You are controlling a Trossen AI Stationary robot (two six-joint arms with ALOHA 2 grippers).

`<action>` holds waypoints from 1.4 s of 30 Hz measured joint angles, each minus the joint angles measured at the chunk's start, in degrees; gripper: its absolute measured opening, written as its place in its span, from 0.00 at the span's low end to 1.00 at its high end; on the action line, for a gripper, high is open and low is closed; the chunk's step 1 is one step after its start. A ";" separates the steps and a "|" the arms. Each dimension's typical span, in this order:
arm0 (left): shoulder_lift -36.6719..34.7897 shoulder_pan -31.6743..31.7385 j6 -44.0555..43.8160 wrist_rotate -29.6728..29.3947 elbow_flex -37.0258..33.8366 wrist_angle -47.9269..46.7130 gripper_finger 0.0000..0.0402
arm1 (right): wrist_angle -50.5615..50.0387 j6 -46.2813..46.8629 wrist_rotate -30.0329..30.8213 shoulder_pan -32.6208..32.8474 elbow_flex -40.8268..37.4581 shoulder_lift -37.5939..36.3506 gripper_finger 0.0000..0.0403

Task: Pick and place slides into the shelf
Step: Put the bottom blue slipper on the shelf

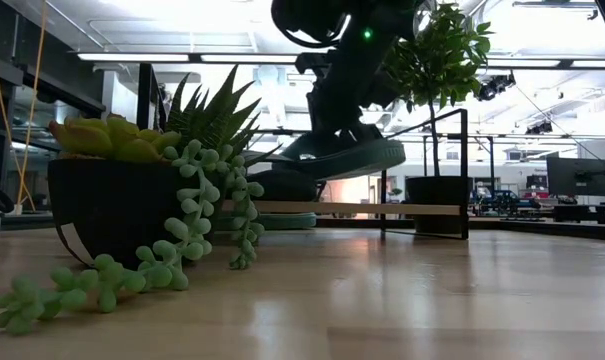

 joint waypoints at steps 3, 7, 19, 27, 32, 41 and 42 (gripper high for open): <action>0.01 0.00 0.00 -0.01 0.00 0.00 0.21 | -0.49 -0.04 -0.02 -0.22 0.00 0.00 0.00; -0.01 0.00 0.00 -0.01 0.00 0.00 0.21 | -0.57 -0.22 -0.41 -0.57 0.00 0.00 0.00; -0.01 0.00 0.04 -0.01 0.00 0.00 0.21 | -0.50 -0.28 -2.62 -0.63 -0.02 0.00 0.09; 0.00 0.00 0.48 -0.12 0.00 0.00 0.21 | 0.94 -0.42 -3.48 -0.66 -0.02 0.00 0.22; 0.00 0.00 1.20 -0.21 0.00 0.01 0.21 | 1.15 -0.44 -6.00 -0.66 -0.02 0.00 0.24; 0.01 0.00 1.33 -0.23 0.00 0.00 0.21 | 0.67 -1.01 -10.68 -1.05 -0.02 0.00 0.24; 0.00 0.00 1.33 -0.22 0.00 0.00 0.21 | 0.51 -1.01 -10.73 -1.05 -0.02 0.00 0.24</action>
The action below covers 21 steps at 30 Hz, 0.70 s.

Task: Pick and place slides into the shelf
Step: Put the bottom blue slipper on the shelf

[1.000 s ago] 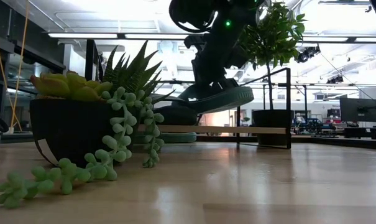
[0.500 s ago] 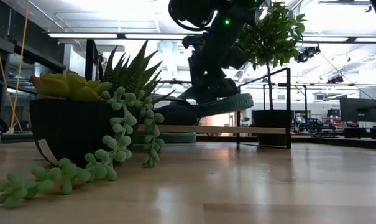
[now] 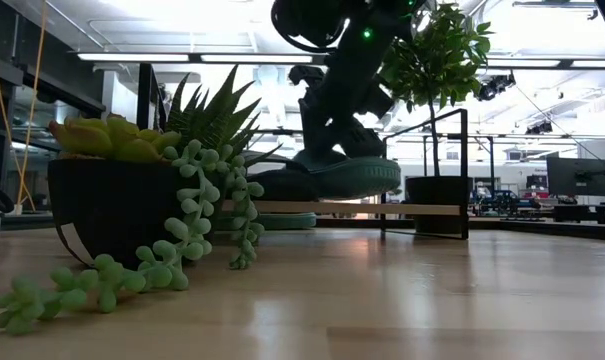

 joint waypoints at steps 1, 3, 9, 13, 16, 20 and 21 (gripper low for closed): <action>0.01 0.00 0.00 0.01 0.00 0.00 0.21 | -0.07 0.00 -0.16 0.00 0.00 0.00 0.24; 0.01 0.00 0.00 0.01 0.00 0.00 0.21 | -0.08 0.00 -0.61 0.00 0.00 0.00 0.24; -0.01 0.00 0.00 0.02 0.00 0.00 0.21 | -2.04 0.11 -1.17 0.44 0.00 -0.19 0.24; 0.01 0.00 0.00 0.08 0.00 0.00 0.21 | -3.29 0.11 -1.28 0.65 -0.04 -0.71 0.24; 0.01 0.00 0.00 0.14 0.00 0.00 0.21 | -4.43 0.10 -1.38 0.83 -0.04 -1.38 0.24; -0.01 0.00 0.00 0.16 -0.01 0.01 0.21 | -5.65 0.10 -1.36 1.30 -0.04 -2.07 0.24; -0.01 0.00 0.00 0.12 -0.02 0.00 0.21 | -5.80 0.10 -1.36 1.49 -0.04 -2.21 0.24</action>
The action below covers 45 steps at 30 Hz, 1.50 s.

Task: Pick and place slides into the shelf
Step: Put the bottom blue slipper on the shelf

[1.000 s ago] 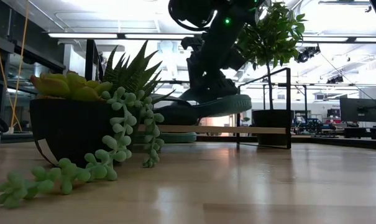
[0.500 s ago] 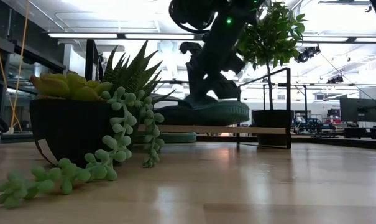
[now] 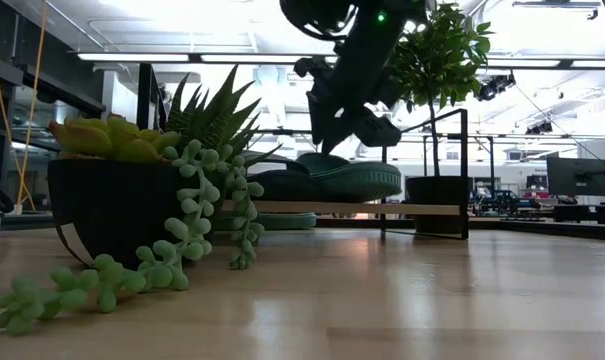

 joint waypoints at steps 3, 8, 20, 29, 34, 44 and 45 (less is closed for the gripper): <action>0.00 0.00 0.04 -0.08 0.00 0.00 0.21 | 0.01 0.01 0.01 0.45 0.00 -0.11 0.24; 0.00 0.00 0.18 -0.13 0.00 0.00 0.21 | 0.06 0.02 -0.44 1.64 0.00 -0.11 0.24; 0.00 0.00 2.14 -0.19 0.02 0.00 0.21 | 0.10 -2.87 3.81 7.71 0.00 -3.44 0.24; 0.00 0.04 3.61 -4.13 0.00 0.02 0.21 | -2.18 -35.48 -5.83 12.52 0.00 -9.70 0.24; 0.00 3.62 3.44 -4.49 0.00 0.09 0.21 | -2.43 -44.42 -11.38 14.00 0.00 -9.79 0.24; 0.00 22.49 3.04 12.18 0.00 3.04 0.21 | -17.86 -47.77 -24.80 16.30 0.00 -9.79 0.24; 0.00 24.29 3.04 13.95 0.01 4.13 0.21 | -18.82 -47.86 -26.37 16.28 0.00 -9.88 0.24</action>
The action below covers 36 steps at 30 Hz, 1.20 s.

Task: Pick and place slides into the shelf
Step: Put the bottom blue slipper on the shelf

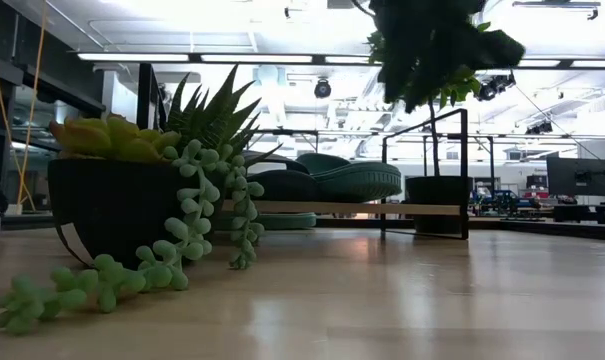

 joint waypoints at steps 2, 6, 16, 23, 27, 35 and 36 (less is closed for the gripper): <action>0.00 3.28 0.01 2.86 0.00 1.63 0.21 | -1.41 -0.12 -1.94 -0.23 0.00 -0.20 0.24; 0.01 6.87 0.01 5.38 -0.01 2.49 0.21 | -2.79 -1.13 -2.10 -1.80 -0.01 -0.20 0.18; 0.35 8.82 0.13 5.61 0.01 2.27 0.21 | -2.90 -8.72 -3.18 -6.13 -0.48 -0.18 0.06; 0.35 8.82 1.55 5.44 0.01 2.23 0.21 | -2.88 -10.63 -3.18 -8.11 -0.52 -0.18 0.02; 0.35 8.82 1.79 5.44 0.01 1.84 0.21 | -2.48 -11.90 -3.69 -8.85 -0.55 0.18 0.01; 0.35 8.82 3.04 5.42 0.01 1.67 0.21 | -1.83 -12.64 -7.22 -9.01 -0.59 4.44 0.00; 0.35 8.82 3.06 5.43 0.01 1.68 0.21 | -1.65 -12.48 -7.71 -9.01 -0.59 4.75 0.00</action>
